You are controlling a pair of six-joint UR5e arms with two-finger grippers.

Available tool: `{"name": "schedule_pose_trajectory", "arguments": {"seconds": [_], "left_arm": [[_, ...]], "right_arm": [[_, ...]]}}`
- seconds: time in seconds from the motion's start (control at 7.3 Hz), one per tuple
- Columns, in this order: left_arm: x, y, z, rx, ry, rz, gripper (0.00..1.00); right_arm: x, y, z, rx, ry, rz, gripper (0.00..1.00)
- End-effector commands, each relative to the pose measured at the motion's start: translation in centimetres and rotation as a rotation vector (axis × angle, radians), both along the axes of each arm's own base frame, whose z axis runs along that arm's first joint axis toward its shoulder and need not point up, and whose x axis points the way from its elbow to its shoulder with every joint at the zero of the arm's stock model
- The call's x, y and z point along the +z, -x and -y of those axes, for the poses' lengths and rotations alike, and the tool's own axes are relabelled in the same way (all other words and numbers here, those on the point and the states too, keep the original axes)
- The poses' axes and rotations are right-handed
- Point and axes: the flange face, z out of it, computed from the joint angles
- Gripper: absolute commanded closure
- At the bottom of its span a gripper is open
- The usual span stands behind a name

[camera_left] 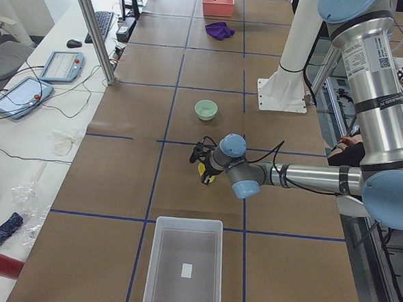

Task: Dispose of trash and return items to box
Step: 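Lift the yellow cup with the left gripper into the clear bin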

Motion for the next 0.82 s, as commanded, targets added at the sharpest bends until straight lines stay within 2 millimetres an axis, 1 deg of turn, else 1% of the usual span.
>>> {"name": "schedule_pose_trajectory", "arguments": {"seconds": [0.0, 0.27, 0.41, 0.55, 0.68], "left_arm": [[1.0, 9.0, 1.3, 0.080, -0.117, 0.024, 1.00], [3.2, 16.4, 2.4, 0.112, -0.148, 0.132, 1.00], [3.8, 20.3, 4.2, 0.116, -0.157, 0.194, 1.00], [5.6, 23.9, 6.4, 0.148, -0.180, 0.248, 1.00], [8.2, 25.4, 7.9, 0.168, -0.187, 0.262, 1.00]], "right_arm": [[0.1, 0.0, 0.0, 0.000, 0.001, 0.000, 0.00], [0.0, 0.0, 0.0, 0.001, 0.001, 0.000, 0.00], [0.1, 0.0, 0.0, 0.000, 0.001, 0.000, 0.00], [0.1, 0.0, 0.0, 0.000, 0.001, 0.000, 0.00], [0.1, 0.0, 0.0, 0.001, 0.002, 0.000, 0.00]]}}
